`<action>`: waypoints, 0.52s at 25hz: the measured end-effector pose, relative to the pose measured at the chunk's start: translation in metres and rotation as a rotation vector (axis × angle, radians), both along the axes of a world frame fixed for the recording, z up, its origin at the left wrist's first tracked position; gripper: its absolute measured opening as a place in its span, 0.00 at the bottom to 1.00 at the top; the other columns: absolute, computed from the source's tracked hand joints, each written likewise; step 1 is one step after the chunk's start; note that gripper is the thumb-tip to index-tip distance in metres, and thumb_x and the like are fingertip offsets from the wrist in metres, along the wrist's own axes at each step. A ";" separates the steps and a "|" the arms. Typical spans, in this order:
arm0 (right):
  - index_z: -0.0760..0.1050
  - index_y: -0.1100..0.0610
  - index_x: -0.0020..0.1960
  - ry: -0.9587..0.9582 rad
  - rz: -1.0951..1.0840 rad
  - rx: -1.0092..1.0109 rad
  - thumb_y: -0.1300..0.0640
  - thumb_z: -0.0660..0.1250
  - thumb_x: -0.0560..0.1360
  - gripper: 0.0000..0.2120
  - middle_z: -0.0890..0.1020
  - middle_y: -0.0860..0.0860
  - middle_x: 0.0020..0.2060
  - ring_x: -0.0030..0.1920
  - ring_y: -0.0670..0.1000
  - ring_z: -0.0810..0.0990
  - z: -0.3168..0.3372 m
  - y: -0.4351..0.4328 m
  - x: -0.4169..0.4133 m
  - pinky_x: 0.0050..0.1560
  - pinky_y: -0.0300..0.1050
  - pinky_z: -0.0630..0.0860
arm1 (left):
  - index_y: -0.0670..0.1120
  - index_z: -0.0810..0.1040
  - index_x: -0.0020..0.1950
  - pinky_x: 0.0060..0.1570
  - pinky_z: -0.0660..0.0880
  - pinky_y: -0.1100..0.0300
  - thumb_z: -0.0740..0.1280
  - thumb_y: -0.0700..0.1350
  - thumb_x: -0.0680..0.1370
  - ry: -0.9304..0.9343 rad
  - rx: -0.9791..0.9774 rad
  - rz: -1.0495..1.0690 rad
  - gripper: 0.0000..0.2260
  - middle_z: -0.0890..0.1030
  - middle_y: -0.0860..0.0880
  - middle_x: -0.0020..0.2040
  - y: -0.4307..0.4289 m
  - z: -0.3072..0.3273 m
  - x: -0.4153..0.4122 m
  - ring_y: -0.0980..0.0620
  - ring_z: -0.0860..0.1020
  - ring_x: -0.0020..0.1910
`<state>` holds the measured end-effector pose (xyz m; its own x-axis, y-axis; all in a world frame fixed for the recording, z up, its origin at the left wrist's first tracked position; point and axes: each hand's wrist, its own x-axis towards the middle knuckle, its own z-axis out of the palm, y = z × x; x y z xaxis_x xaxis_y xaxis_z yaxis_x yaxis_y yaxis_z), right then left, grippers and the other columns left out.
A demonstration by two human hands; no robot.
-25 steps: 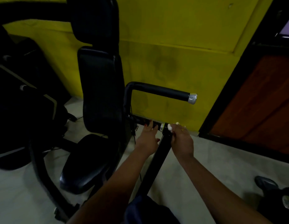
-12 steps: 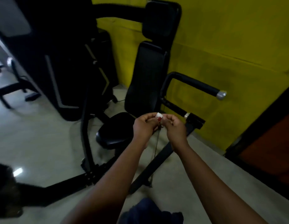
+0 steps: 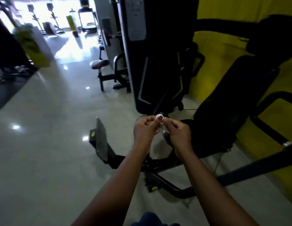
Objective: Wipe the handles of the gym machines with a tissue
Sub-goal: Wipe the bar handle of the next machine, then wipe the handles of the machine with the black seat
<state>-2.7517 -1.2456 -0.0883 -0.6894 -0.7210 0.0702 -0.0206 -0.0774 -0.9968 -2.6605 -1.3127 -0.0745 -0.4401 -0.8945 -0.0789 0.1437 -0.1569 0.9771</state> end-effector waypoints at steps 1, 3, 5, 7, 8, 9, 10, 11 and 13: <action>0.83 0.51 0.47 0.002 0.084 -0.023 0.51 0.70 0.75 0.05 0.86 0.48 0.43 0.47 0.47 0.84 0.004 -0.014 0.025 0.50 0.43 0.79 | 0.41 0.80 0.51 0.49 0.79 0.54 0.72 0.46 0.75 0.019 0.008 0.031 0.10 0.84 0.45 0.42 -0.013 0.001 0.028 0.51 0.82 0.43; 0.83 0.53 0.49 0.006 0.186 -0.052 0.55 0.72 0.74 0.05 0.86 0.50 0.43 0.47 0.48 0.84 0.011 -0.043 0.079 0.50 0.42 0.80 | 0.37 0.78 0.53 0.51 0.80 0.53 0.71 0.45 0.76 0.049 0.042 0.079 0.12 0.84 0.42 0.45 -0.039 0.005 0.087 0.48 0.83 0.46; 0.82 0.55 0.48 0.007 0.212 -0.061 0.57 0.72 0.74 0.04 0.86 0.52 0.40 0.43 0.47 0.84 0.015 -0.074 0.133 0.44 0.39 0.79 | 0.34 0.76 0.55 0.49 0.81 0.52 0.71 0.43 0.76 0.071 0.046 0.125 0.14 0.84 0.38 0.48 -0.067 0.010 0.148 0.44 0.84 0.46; 0.82 0.54 0.44 0.025 0.221 -0.050 0.57 0.71 0.74 0.01 0.85 0.51 0.37 0.37 0.44 0.82 0.016 -0.106 0.184 0.37 0.36 0.75 | 0.34 0.75 0.55 0.47 0.82 0.53 0.71 0.40 0.76 0.083 0.041 0.180 0.13 0.83 0.37 0.47 -0.094 0.014 0.207 0.44 0.84 0.44; 0.82 0.53 0.43 0.021 0.225 -0.042 0.57 0.71 0.74 0.02 0.85 0.50 0.37 0.37 0.44 0.81 0.015 -0.122 0.207 0.37 0.37 0.75 | 0.34 0.75 0.56 0.45 0.82 0.53 0.71 0.39 0.75 0.091 0.045 0.192 0.13 0.83 0.37 0.48 -0.107 0.016 0.234 0.44 0.84 0.44; 0.82 0.53 0.42 0.001 0.228 -0.038 0.56 0.71 0.75 0.03 0.85 0.50 0.37 0.37 0.45 0.82 0.014 -0.136 0.226 0.37 0.39 0.75 | 0.34 0.76 0.57 0.44 0.82 0.54 0.70 0.39 0.75 0.096 0.058 0.182 0.13 0.84 0.38 0.48 -0.117 0.018 0.257 0.45 0.84 0.45; 0.81 0.53 0.42 -0.024 0.228 -0.047 0.56 0.70 0.75 0.04 0.85 0.51 0.37 0.37 0.47 0.82 0.013 -0.149 0.243 0.37 0.42 0.76 | 0.35 0.77 0.58 0.44 0.81 0.55 0.70 0.40 0.76 0.086 0.068 0.149 0.13 0.84 0.39 0.49 -0.127 0.020 0.277 0.46 0.84 0.45; 0.81 0.53 0.42 -0.044 0.229 -0.050 0.55 0.70 0.75 0.04 0.85 0.51 0.38 0.38 0.50 0.83 0.012 -0.165 0.263 0.39 0.46 0.78 | 0.36 0.78 0.58 0.45 0.81 0.56 0.69 0.41 0.76 0.053 0.071 0.106 0.13 0.84 0.40 0.49 -0.140 0.021 0.300 0.46 0.84 0.46; 0.80 0.51 0.44 -0.035 0.216 -0.028 0.49 0.68 0.75 0.06 0.85 0.51 0.39 0.41 0.53 0.84 0.008 -0.193 0.296 0.43 0.51 0.81 | 0.39 0.81 0.56 0.50 0.80 0.55 0.69 0.43 0.77 -0.038 0.082 0.053 0.11 0.85 0.42 0.49 -0.167 0.022 0.336 0.48 0.84 0.47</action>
